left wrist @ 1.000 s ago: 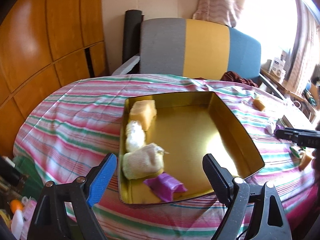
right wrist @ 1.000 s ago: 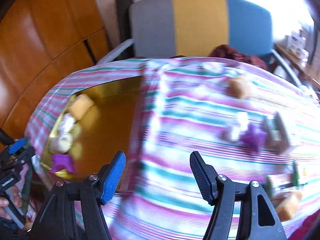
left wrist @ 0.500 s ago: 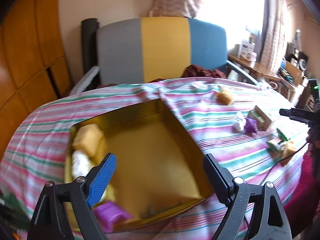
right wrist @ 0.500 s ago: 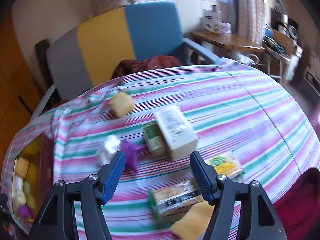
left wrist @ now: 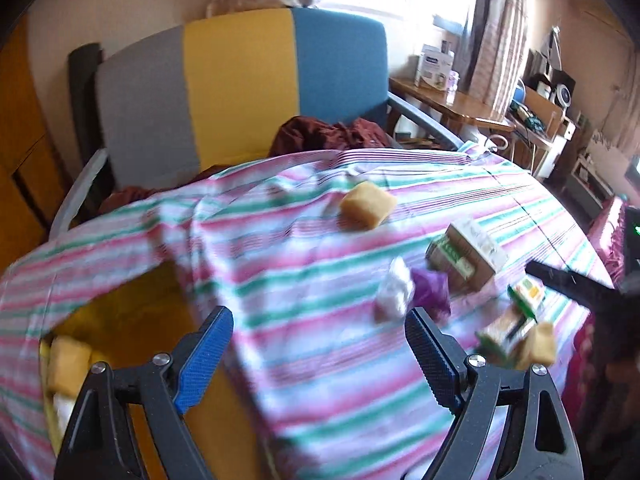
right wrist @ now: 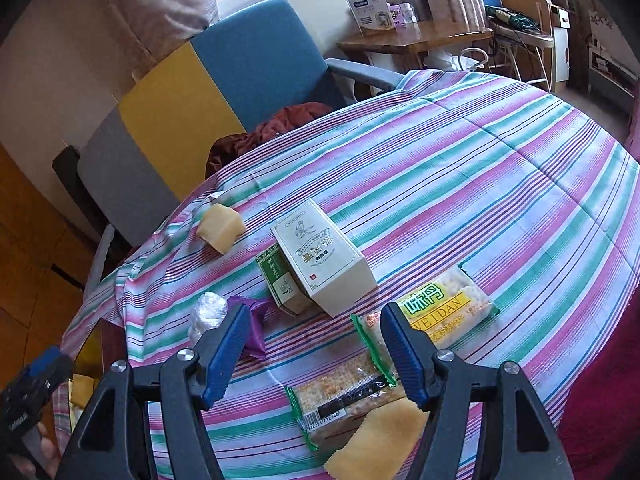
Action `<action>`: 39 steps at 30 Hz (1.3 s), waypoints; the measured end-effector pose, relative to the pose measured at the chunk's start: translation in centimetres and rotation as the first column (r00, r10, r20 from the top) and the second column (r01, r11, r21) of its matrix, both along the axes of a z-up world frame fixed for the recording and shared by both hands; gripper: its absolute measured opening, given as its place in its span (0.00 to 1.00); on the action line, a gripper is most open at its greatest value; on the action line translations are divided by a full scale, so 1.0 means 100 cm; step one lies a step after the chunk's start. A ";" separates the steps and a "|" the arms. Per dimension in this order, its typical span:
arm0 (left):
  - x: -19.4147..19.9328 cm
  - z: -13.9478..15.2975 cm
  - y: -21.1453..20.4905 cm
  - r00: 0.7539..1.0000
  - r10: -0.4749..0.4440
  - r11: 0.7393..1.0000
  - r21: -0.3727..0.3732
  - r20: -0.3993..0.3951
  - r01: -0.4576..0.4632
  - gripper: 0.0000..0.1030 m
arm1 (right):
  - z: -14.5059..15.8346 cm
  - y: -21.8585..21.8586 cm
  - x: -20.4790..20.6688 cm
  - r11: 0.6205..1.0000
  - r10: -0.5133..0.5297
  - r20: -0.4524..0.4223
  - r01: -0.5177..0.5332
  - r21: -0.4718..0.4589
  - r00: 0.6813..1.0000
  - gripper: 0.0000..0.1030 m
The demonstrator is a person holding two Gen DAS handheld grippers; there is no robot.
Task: Organize objects
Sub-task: 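Move both tools back over the remaining items, then grasp the second yellow sponge with the left gripper and lift it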
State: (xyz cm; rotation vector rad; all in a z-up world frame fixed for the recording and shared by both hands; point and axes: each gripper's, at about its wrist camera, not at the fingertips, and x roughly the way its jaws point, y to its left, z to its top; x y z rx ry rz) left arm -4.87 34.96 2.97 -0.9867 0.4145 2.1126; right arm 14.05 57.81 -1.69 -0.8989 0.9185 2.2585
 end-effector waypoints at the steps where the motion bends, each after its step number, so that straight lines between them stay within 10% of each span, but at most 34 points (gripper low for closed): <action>1: -0.004 -0.002 0.017 1.000 -0.009 1.000 -0.021 -0.014 0.009 0.86 | 0.000 0.000 0.000 1.000 0.005 -0.009 -0.005 -0.007 1.000 0.67; 12: -0.055 -0.049 0.156 0.985 -0.153 0.970 -0.203 -0.082 0.134 0.97 | -0.012 0.009 0.000 0.991 0.035 -0.043 -0.041 -0.126 0.998 0.68; 21: -0.068 -0.093 0.221 0.923 -0.338 0.896 -0.362 -0.183 0.256 0.99 | -0.020 0.011 -0.003 0.979 0.058 -0.054 -0.067 -0.192 0.997 0.69; 27: -0.079 -0.110 0.240 0.920 -0.353 0.891 -0.362 -0.171 0.274 0.98 | -0.021 0.011 -0.005 0.976 0.071 -0.045 -0.079 -0.202 0.996 0.69; 30: -0.081 -0.116 0.238 0.932 -0.352 0.892 -0.336 -0.093 0.303 0.61 | -0.022 0.012 -0.005 0.976 0.065 -0.040 -0.072 -0.204 0.997 0.69; 39: -0.055 -0.071 0.177 0.964 -0.260 0.947 -0.212 -0.064 0.242 0.59 | -0.023 0.014 -0.003 0.978 0.043 -0.028 -0.047 -0.202 0.999 0.69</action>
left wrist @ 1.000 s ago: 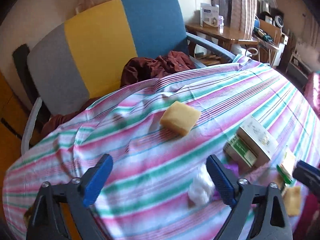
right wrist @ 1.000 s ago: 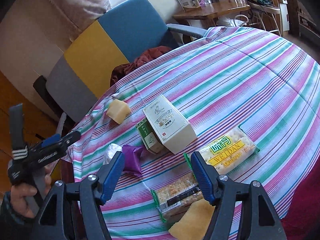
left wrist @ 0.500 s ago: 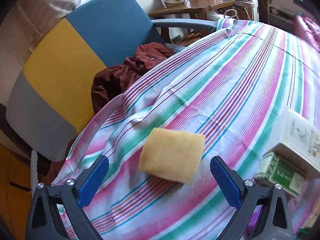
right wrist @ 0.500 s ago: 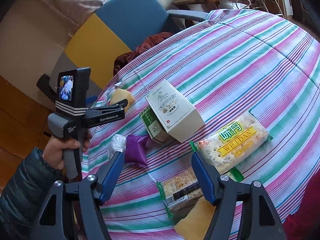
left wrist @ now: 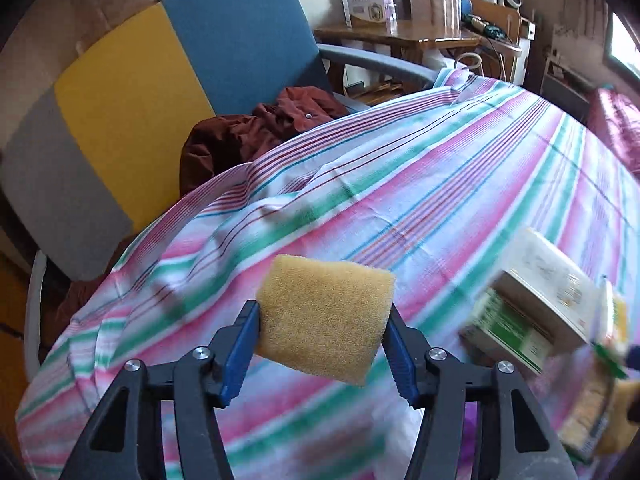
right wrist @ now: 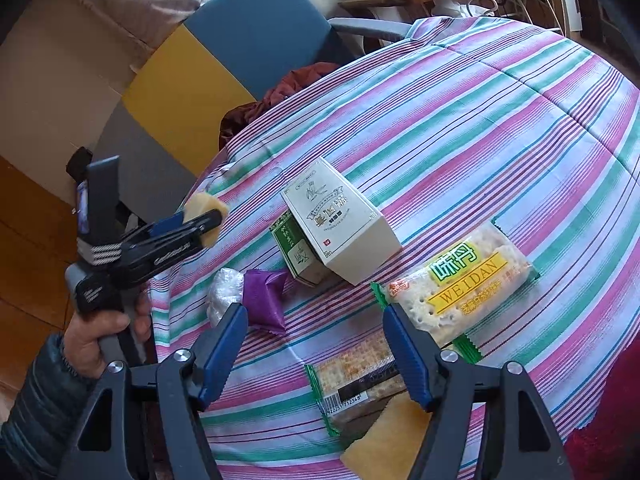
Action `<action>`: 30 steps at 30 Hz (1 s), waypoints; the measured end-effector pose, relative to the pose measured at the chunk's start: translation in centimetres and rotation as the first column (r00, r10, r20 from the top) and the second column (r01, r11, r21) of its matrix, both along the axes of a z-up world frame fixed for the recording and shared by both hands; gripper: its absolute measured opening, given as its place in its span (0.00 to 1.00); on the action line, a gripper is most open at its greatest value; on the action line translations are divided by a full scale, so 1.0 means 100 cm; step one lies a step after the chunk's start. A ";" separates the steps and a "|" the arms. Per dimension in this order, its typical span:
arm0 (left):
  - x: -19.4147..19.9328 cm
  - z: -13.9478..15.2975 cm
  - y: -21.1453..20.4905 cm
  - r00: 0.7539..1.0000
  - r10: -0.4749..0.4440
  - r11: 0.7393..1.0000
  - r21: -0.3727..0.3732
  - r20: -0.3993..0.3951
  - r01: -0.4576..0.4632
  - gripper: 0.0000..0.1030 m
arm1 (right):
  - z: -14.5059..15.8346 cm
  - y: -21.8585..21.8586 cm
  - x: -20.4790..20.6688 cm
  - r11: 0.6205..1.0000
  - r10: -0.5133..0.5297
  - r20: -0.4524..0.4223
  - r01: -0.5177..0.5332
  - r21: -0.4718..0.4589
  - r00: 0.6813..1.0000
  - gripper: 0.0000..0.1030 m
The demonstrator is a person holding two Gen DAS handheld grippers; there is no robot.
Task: Organize objects
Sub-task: 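Grasp the second yellow sponge with the left gripper and lift it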
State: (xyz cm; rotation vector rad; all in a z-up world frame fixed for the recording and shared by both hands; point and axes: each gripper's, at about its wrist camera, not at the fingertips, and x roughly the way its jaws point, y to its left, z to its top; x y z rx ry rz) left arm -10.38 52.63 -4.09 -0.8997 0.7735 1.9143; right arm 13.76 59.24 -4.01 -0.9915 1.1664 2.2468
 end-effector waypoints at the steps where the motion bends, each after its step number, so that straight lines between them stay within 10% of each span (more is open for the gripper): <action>1: 0.006 0.006 -0.009 1.000 0.006 1.000 0.005 0.002 -0.006 0.59 | 0.000 0.003 0.003 1.000 -0.013 -0.010 0.013 -0.013 1.000 0.69; 13: 0.076 0.078 -0.146 0.996 0.055 0.985 0.163 0.068 -0.065 0.59 | 0.010 0.044 0.074 0.932 -0.361 -0.175 0.351 -0.087 0.916 0.69; 24: 0.082 0.073 -0.259 0.961 0.220 0.941 0.223 0.166 -0.254 0.59 | -0.001 0.033 0.039 0.966 -0.258 -0.032 0.257 -0.027 0.966 0.69; 30: 0.086 0.066 -0.308 0.940 0.284 0.917 0.234 0.190 -0.325 0.59 | -0.022 0.044 0.055 0.930 -0.350 0.060 0.354 -0.097 0.935 0.69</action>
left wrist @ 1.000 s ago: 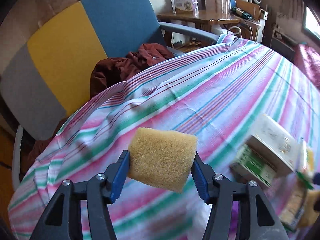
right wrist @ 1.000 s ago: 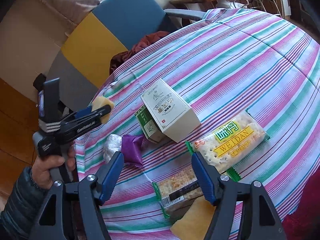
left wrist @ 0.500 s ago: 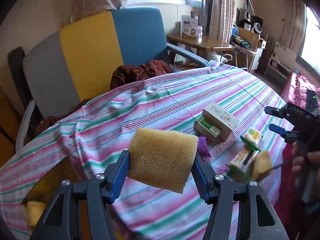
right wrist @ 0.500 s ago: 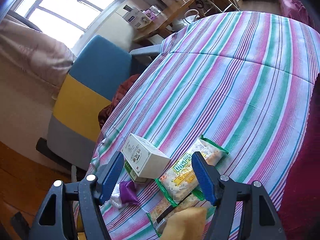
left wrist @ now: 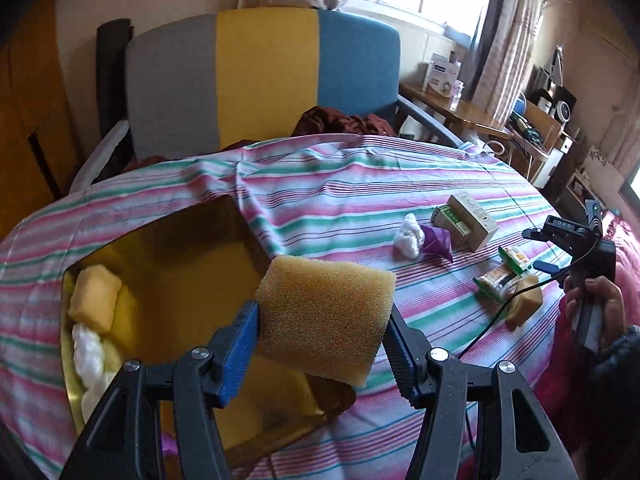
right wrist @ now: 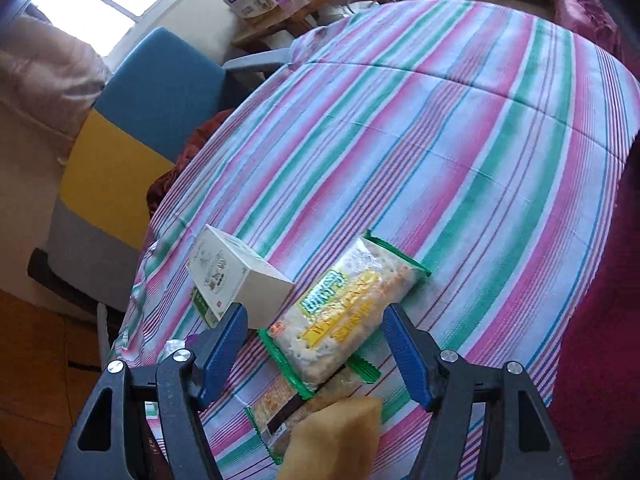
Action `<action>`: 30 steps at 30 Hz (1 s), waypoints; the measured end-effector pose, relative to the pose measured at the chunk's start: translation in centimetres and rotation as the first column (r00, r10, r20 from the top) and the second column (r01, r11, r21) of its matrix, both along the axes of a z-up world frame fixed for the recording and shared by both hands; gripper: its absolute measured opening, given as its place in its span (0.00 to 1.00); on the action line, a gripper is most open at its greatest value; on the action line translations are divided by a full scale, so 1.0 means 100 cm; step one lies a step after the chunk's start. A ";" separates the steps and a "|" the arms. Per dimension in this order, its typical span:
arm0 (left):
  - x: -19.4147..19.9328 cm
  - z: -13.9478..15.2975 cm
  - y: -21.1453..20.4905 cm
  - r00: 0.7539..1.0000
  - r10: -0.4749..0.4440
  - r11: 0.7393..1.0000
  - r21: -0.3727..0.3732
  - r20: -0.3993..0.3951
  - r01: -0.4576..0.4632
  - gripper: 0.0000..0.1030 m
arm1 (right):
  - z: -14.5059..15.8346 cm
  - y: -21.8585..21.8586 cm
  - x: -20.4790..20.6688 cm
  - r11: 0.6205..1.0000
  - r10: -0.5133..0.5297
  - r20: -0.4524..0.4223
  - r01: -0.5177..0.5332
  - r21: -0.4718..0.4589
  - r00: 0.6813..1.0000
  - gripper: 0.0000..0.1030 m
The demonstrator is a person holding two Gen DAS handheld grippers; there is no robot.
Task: Organize objects
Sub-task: 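Grasp the second yellow sponge with the left gripper and lift it, then carry the sponge toward the gold tray while the right gripper grasps the WEIDAN crackers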
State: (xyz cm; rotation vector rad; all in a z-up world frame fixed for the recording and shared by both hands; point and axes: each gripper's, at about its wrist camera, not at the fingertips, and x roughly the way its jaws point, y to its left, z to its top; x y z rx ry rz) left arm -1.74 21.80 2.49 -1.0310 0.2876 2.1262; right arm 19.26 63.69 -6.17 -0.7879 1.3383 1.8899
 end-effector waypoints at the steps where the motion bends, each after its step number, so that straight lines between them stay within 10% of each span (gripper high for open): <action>1: 0.000 0.000 -0.006 1.000 0.009 1.000 0.005 0.000 -0.009 0.59 | -0.004 0.002 0.002 0.999 -0.018 -0.002 0.018 -0.028 1.000 0.69; 30: -0.012 -0.031 -0.074 0.987 0.120 0.992 0.037 0.104 -0.124 0.61 | -0.028 0.043 -0.059 0.995 0.071 0.223 -0.055 -0.079 0.972 0.70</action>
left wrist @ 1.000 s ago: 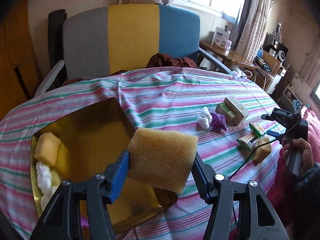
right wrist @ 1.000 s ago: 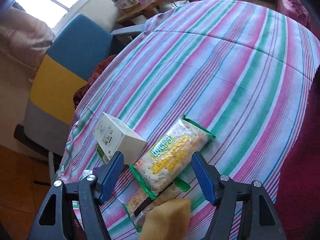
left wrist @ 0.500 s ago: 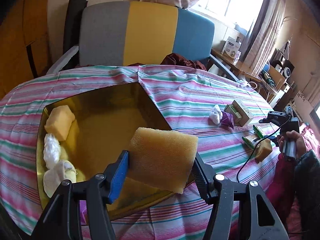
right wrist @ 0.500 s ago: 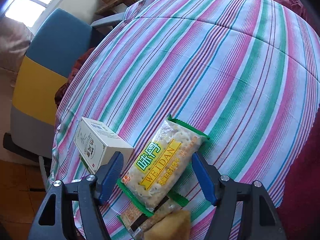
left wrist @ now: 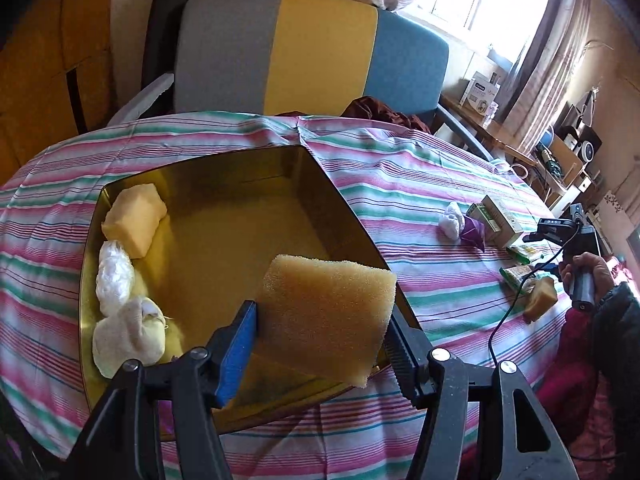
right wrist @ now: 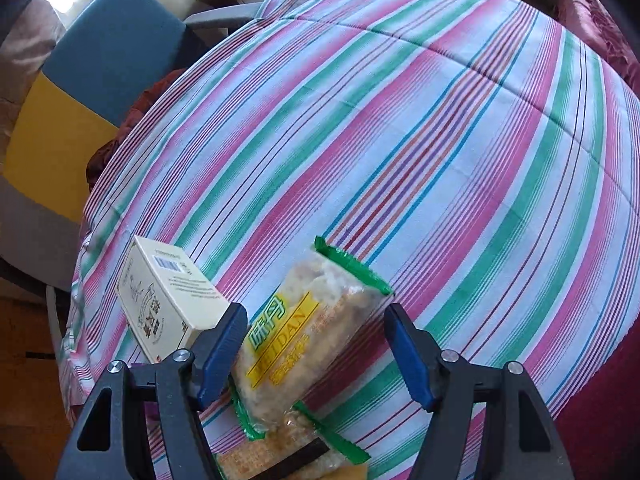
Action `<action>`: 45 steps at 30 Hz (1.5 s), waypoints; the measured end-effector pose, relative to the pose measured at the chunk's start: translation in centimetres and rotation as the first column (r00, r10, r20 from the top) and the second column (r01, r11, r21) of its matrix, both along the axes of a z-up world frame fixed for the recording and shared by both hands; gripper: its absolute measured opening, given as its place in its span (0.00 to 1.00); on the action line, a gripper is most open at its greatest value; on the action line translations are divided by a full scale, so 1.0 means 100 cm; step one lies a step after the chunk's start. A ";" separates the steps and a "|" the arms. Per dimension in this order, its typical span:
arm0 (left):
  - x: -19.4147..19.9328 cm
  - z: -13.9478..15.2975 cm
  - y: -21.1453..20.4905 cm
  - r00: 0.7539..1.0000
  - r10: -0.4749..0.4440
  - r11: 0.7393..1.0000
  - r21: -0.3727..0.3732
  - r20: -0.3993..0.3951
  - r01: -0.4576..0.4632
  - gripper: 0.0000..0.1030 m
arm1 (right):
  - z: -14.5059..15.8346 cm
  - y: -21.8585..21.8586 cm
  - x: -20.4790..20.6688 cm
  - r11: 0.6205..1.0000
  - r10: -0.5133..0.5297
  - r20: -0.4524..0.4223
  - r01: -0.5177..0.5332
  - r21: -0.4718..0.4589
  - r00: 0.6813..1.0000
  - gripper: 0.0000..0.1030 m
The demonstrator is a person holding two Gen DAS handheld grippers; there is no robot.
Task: Organize objects
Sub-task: 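Carry the sponge toward the gold tray while the right gripper grasps the WEIDAN crackers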
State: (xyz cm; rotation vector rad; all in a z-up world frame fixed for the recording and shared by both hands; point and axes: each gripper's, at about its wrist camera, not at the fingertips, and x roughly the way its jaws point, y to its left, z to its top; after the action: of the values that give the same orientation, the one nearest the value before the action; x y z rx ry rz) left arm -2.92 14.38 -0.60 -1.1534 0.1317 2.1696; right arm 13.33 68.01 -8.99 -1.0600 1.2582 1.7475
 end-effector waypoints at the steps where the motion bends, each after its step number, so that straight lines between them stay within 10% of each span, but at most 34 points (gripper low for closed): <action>1: 0.000 0.000 0.001 1.000 -0.003 1.000 0.003 0.004 0.003 0.61 | 0.000 -0.003 0.001 1.000 -0.008 -0.013 0.008 -0.007 1.000 0.70; 7: 0.004 -0.001 0.006 1.000 -0.024 1.000 0.001 0.004 0.024 0.61 | -0.002 -0.011 0.003 1.000 -0.024 -0.060 0.025 0.008 0.998 0.68; 14: 0.004 -0.005 0.004 1.000 -0.010 1.000 -0.003 0.016 0.010 0.61 | -0.002 -0.015 0.000 1.000 0.009 -0.073 -0.007 0.027 0.997 0.42; 18: 0.007 -0.006 0.006 1.000 -0.016 1.000 -0.007 0.015 0.016 0.61 | 0.020 -0.017 0.000 0.975 0.011 0.032 -0.018 0.222 0.999 0.27; 38: 0.015 -0.003 0.002 1.000 -0.020 1.000 0.001 -0.005 0.020 0.61 | 0.015 -0.015 0.020 0.983 -0.024 0.068 0.011 0.184 0.997 0.65; 45: 0.005 -0.004 -0.010 0.999 0.036 0.999 0.007 0.000 -0.036 0.61 | 0.006 -0.028 0.002 0.963 0.060 0.261 -0.125 0.240 0.963 0.48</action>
State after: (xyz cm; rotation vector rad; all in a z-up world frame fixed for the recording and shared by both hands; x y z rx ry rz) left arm -2.38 13.35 -0.96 -1.1600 0.1036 2.2001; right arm 13.53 65.25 -8.36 -1.1603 0.8144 1.7253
